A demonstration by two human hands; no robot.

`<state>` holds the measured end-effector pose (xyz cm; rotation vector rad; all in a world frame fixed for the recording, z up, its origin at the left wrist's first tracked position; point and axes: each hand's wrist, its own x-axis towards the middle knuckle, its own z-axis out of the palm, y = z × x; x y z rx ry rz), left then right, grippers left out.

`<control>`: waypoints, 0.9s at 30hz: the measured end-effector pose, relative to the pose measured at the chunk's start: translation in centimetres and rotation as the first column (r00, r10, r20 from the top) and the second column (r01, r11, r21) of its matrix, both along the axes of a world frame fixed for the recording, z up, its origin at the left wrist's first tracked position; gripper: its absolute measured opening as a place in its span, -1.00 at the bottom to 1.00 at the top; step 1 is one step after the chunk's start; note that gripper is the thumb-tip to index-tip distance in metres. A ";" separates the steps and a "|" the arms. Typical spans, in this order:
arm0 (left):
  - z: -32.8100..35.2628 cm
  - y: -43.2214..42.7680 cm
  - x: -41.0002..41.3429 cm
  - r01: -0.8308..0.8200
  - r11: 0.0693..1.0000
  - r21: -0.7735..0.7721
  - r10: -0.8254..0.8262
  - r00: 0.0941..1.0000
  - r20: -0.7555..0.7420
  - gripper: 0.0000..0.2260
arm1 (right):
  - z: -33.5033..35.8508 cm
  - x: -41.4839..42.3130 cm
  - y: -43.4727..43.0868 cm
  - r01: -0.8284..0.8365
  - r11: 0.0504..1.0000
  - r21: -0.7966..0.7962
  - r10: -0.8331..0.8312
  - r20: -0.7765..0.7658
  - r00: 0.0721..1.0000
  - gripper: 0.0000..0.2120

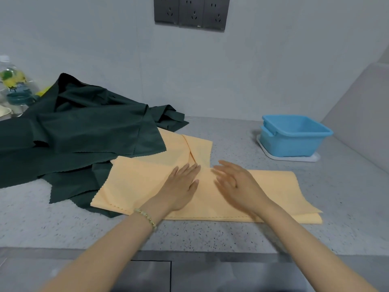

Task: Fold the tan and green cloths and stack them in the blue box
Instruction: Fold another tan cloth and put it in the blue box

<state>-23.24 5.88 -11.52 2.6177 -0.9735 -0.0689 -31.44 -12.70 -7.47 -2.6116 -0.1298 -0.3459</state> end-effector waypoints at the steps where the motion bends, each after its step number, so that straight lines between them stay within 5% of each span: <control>1: 0.0 0.0 0.0 -0.001 1.000 -0.009 0.001 1.000 0.003 -0.54 | -0.1 1.1 0.5 0.031 0.997 -0.064 -0.033 -0.036 0.999 -0.62; 7: -0.2 0.5 0.2 -0.032 0.999 0.039 0.030 0.999 0.036 -0.53 | -3.5 2.7 2.9 -0.003 0.962 -0.272 -0.067 -0.247 0.967 -0.49; 13: -0.1 0.6 0.3 -0.098 0.983 0.157 0.093 0.995 0.044 -0.53 | -4.0 1.8 1.2 0.081 0.939 -0.334 -0.177 -0.269 0.947 -0.44; 27: 0.0 2.3 0.7 -0.180 0.969 0.167 0.181 0.983 0.009 -0.48 | -4.0 -2.5 -9.3 0.365 0.861 -0.354 -0.465 -0.255 0.848 -0.31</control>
